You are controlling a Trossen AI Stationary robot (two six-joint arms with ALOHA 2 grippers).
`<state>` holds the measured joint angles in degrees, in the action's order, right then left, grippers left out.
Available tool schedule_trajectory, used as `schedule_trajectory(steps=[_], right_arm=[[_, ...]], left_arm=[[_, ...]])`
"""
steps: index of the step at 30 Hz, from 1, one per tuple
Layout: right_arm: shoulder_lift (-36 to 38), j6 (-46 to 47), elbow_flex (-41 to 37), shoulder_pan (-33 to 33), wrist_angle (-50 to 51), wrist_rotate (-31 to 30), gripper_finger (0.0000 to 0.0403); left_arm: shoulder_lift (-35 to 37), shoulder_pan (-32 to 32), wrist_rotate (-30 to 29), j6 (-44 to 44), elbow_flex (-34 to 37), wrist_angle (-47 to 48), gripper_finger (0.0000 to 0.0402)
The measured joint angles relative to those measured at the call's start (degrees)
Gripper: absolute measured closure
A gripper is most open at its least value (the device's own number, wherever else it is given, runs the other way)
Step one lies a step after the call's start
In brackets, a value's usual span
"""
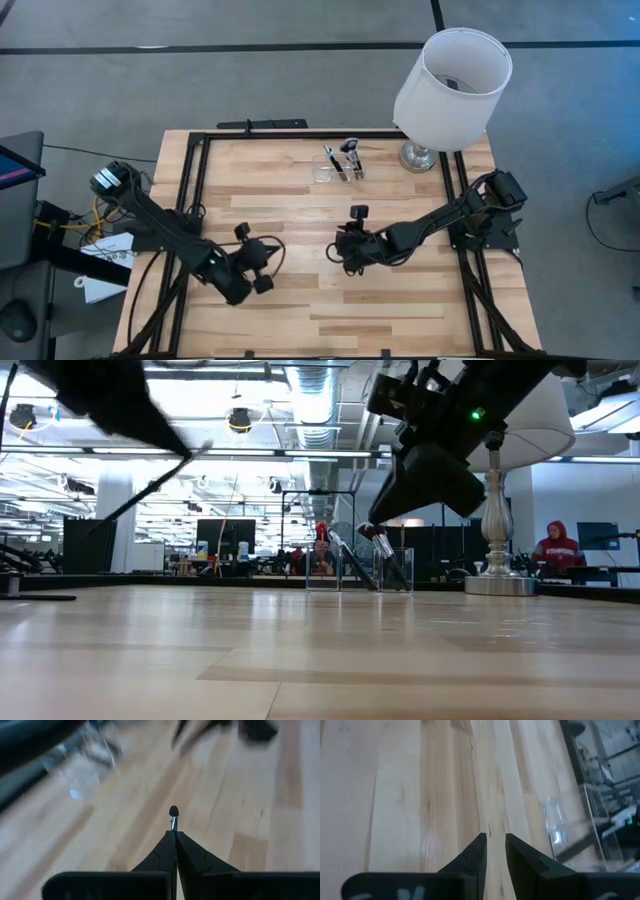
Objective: Put items in baskets/containers
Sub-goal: Put the silver eyeshadow brush into the transparent organizer
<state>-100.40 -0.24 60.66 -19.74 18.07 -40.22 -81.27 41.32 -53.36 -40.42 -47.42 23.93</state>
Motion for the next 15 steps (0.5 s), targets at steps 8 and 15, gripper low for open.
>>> schedule_trajectory(steps=[8,15], right_arm=[[0.0,-12.1,0.0,0.4,-13.4,17.1,0.0339],[0.0,-13.8,0.0,2.5,-19.0,30.8,0.0339]], left_arm=[[4.4,0.0,-4.6,18.6,11.9,-33.6,0.0393],[4.1,-0.2,-0.5,30.6,17.8,-57.2,0.0392]])
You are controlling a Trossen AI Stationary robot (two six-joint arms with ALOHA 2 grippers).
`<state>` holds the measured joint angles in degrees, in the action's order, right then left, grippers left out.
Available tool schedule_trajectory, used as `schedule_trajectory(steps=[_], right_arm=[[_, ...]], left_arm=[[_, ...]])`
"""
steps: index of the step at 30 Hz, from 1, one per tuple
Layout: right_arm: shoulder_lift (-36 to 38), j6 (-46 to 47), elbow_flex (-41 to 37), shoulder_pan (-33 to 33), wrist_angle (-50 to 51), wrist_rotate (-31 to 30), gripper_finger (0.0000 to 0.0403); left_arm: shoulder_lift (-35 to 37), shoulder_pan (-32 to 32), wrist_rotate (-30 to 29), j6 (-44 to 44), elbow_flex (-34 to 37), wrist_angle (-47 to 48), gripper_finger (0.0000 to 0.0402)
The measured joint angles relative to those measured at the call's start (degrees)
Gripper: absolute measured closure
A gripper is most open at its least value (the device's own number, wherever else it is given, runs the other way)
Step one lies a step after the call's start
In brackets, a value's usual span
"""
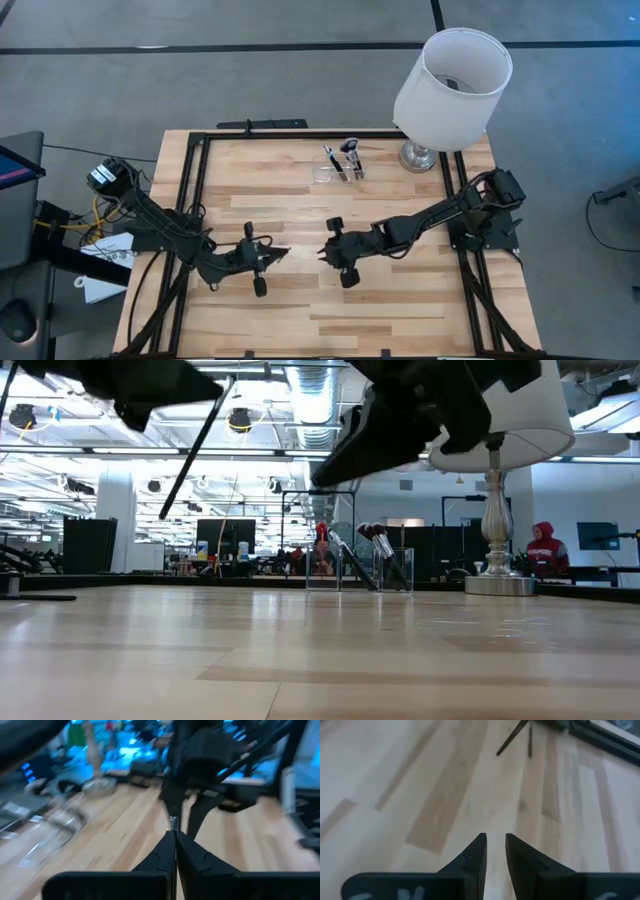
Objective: Put items in baskets/containers
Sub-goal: Put the silver eyeshadow brush into the transparent organizer
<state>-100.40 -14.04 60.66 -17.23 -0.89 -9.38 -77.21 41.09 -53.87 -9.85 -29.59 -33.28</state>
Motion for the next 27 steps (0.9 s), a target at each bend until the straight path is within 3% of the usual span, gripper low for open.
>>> schedule_trajectory(steps=[5,10,16,22,27], right_arm=[[0.0,-1.0,0.0,0.5,-6.9,9.2,0.0339],[0.0,-1.3,0.0,0.4,-11.4,10.1,0.0339],[0.0,1.6,0.0,-1.1,-12.4,0.4,0.0339],[3.2,1.6,-0.4,-6.3,-9.1,-13.2,0.0339],[11.7,1.9,-10.6,-10.7,-15.5,-19.4,0.0341]], left_arm=[[-0.1,-0.2,5.6,7.7,1.4,-11.8,0.0392],[-0.6,-0.1,8.9,10.1,1.8,-16.3,0.0393],[-1.6,-1.2,11.8,14.3,1.8,-20.8,0.0395],[-6.9,-7.1,25.6,16.6,1.8,-31.1,0.0396],[-9.7,-11.3,31.0,14.8,1.6,-34.5,0.0396]])
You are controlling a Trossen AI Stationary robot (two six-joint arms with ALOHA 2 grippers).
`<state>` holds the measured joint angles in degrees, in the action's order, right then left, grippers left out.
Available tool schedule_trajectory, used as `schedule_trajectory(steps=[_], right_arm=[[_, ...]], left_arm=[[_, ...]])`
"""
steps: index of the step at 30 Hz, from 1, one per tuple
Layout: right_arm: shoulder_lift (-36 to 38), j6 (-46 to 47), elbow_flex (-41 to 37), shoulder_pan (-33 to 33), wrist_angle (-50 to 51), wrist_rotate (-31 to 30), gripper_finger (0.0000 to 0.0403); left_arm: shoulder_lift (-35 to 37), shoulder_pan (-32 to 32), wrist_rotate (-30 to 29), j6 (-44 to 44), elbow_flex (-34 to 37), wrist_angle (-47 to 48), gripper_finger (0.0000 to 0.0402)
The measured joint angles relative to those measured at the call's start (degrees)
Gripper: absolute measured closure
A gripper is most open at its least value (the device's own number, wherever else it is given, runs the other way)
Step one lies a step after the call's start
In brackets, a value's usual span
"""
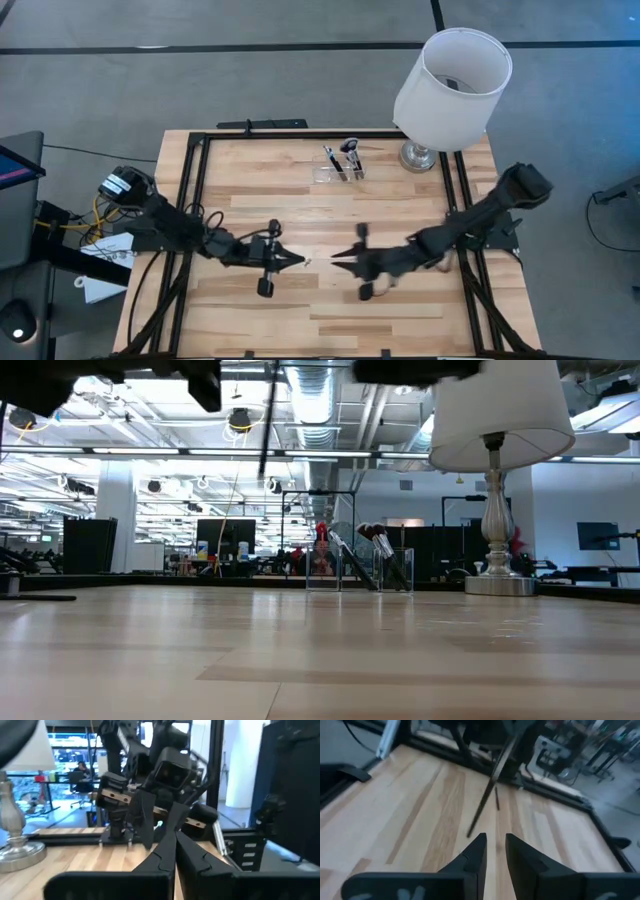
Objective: Put items in baskets/containers
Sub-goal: Put the silver eyeshadow brush into the transparent organizer
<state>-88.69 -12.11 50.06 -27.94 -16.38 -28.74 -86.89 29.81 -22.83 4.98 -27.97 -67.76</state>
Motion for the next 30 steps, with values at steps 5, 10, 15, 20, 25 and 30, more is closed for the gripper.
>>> schedule_trajectory(steps=[5,10,15,20,25,30], right_arm=[[8.4,1.1,-17.0,0.2,-21.3,1.3,0.0353],[10.5,2.2,-26.1,3.4,-34.0,1.7,0.0369],[9.5,5.1,-27.0,6.4,-31.3,1.8,0.0380],[7.7,6.8,-27.1,9.2,-30.2,2.0,0.0382],[8.5,6.7,-27.0,10.5,-30.4,1.9,0.0375],[9.3,6.3,-27.0,9.9,-30.1,2.0,0.0367]], left_arm=[[0.2,-3.3,6.0,-0.3,-0.3,-2.9,0.0396],[0.2,-6.3,8.2,-1.2,-0.1,-3.4,0.0396],[0.2,-5.4,8.5,-2.3,1.0,-2.9,0.0396],[0.2,-5.6,4.4,-6.8,0.9,4.7,0.0396],[0.2,-8.6,1.2,-10.8,-7.5,34.2,0.0381],[0.2,-12.1,3.2,-11.9,-18.7,59.1,0.0322]])
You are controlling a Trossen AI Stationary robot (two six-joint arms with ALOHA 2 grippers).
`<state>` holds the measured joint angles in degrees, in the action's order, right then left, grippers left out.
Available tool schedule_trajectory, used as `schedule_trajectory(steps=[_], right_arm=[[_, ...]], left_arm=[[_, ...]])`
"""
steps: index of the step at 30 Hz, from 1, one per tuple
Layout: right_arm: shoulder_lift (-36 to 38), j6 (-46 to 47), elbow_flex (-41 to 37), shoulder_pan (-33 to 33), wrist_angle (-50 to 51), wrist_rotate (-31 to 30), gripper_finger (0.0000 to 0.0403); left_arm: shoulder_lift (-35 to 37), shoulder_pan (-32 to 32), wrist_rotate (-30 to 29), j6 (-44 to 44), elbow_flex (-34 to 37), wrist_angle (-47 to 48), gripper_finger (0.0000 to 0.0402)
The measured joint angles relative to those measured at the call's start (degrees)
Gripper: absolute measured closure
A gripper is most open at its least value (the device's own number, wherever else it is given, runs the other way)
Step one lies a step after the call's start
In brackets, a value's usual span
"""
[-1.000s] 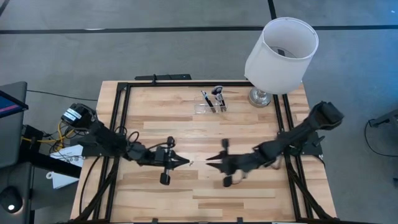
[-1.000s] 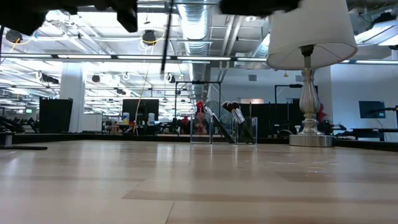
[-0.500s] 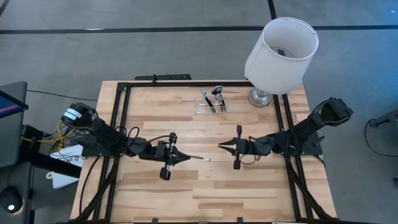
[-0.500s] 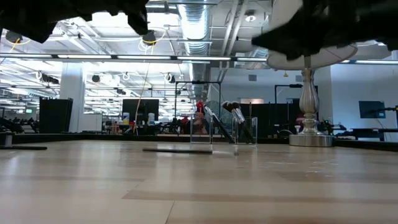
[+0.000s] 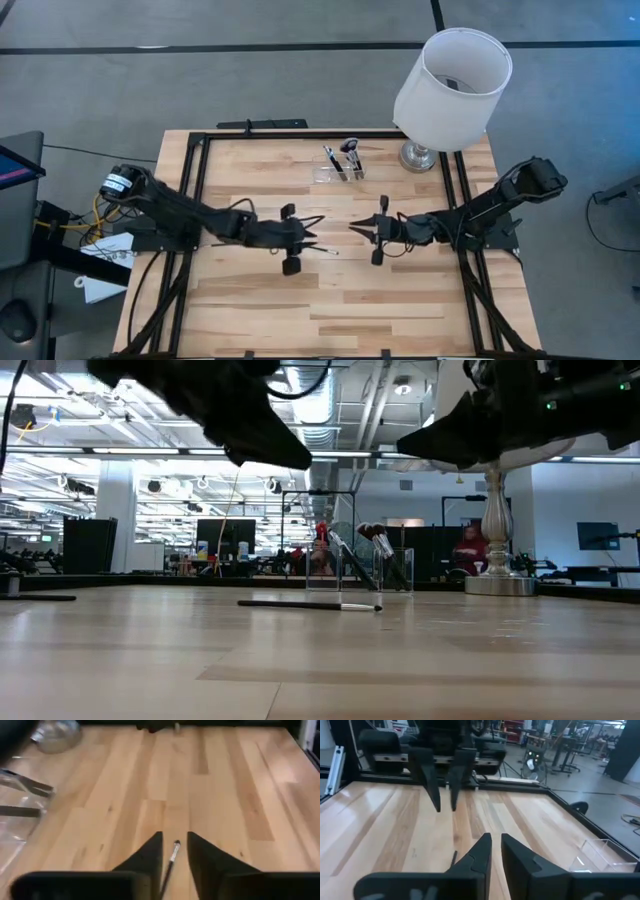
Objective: Put items in baskets/containers
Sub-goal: Put the silver eyeshadow brush into the transparent organizer
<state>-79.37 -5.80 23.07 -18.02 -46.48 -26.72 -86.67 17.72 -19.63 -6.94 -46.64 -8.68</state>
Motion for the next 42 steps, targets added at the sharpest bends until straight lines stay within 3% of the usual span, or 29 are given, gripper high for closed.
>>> schedule_trajectory(steps=[4,10,14,22,26,32,42], right_arm=[[0.0,0.4,0.0,-2.0,2.8,0.2,0.0365],[0.0,1.3,0.0,-5.5,7.3,0.2,0.0367],[0.0,1.4,0.0,-6.3,7.3,-0.2,0.0371],[0.0,7.4,0.0,-6.5,8.2,-0.3,0.0380],[0.0,10.4,0.0,-7.9,10.5,-0.3,0.0381],[0.0,11.8,0.0,-9.6,11.4,-0.3,0.0383],[-0.2,12.1,0.0,-9.8,11.8,-0.4,0.0387]], left_arm=[[0.0,-2.3,6.8,0.0,-2.9,5.2,0.0267],[-5.5,-4.2,9.8,0.3,-2.9,8.3,0.0229],[-11.9,-4.5,13.1,3.5,-6.5,9.6,0.0235],[-18.3,-5.8,14.5,9.1,-21.8,31.1,0.0274],[-19.3,-8.0,20.6,9.1,-24.0,35.6,0.0285],[-22.9,-9.4,22.1,9.8,-24.0,35.9,0.0284],[-27.8,-9.0,22.2,11.0,-24.0,28.5,0.0286]])
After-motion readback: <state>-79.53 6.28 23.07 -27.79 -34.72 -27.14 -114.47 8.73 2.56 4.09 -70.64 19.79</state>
